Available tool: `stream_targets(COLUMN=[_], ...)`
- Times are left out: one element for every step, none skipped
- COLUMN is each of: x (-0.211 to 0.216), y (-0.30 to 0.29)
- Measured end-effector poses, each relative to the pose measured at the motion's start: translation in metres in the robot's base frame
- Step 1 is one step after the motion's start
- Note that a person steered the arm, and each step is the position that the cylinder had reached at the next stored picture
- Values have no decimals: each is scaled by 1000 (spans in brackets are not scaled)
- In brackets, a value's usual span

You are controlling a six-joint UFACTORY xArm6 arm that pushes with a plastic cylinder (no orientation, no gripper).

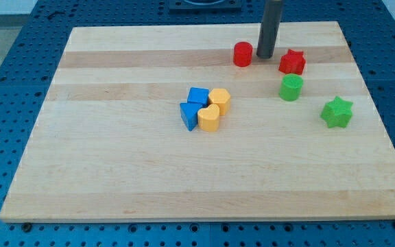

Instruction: Push the red circle to the top center

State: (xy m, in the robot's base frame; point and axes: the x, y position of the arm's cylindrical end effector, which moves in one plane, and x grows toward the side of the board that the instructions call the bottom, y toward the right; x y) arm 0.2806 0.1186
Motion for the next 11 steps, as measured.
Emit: stream_targets(x=[-17, -17, -17, -12, 3, 20, 27, 23, 18, 18, 14], y=[-19, -39, -6, 27, 39, 24, -11, -57, -105, -147, -168])
